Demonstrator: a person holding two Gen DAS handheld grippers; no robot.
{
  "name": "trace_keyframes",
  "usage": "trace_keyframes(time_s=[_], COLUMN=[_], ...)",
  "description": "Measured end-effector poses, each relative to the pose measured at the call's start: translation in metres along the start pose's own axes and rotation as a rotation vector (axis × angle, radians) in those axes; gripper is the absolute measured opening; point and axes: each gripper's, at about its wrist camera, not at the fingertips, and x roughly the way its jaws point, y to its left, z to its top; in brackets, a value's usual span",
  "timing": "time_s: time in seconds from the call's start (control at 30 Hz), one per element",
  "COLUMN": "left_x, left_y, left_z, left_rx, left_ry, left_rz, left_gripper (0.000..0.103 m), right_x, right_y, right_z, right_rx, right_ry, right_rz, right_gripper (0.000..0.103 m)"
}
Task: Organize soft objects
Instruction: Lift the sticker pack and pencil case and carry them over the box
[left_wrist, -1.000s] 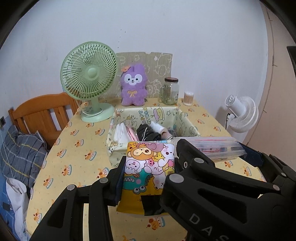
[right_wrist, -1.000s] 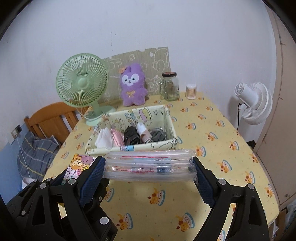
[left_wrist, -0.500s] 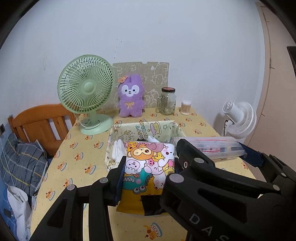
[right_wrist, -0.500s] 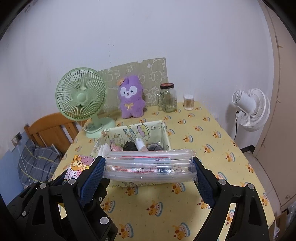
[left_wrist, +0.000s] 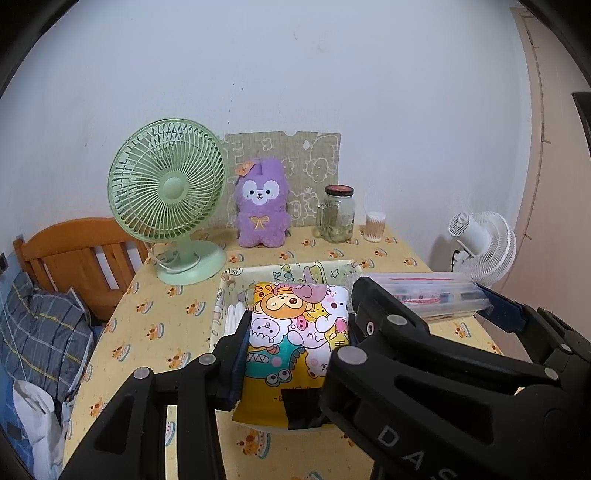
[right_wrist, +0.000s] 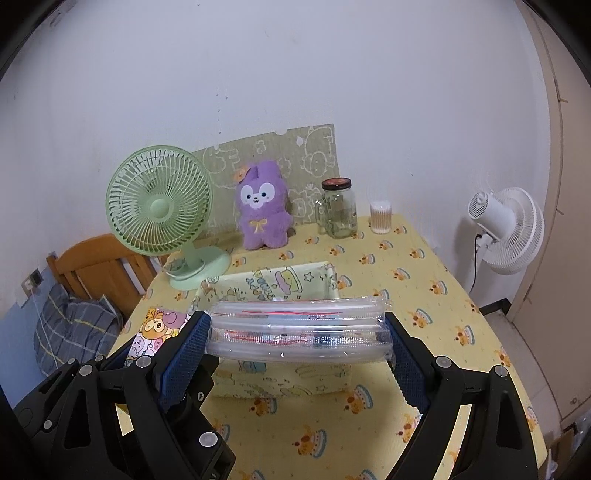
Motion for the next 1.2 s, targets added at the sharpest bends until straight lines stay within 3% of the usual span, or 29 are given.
trace_keyframes(time_s=[0.8, 1.2], left_x=[0.057, 0.100], left_y=[0.009, 0.012], left_z=[0.024, 0.023], left_rx=[-0.006, -0.038], left_ry=[0.000, 0.056], left_rz=[-0.021, -0.020], left_gripper=[0.047, 0.048], right_x=[0.055, 0.104], right_y=[0.002, -0.007], right_z=[0.026, 0.029], right_rx=[-0.014, -0.018], right_ry=[-0.001, 0.053], right_rz=[-0.020, -0.020], right_gripper=[0.092, 0.092])
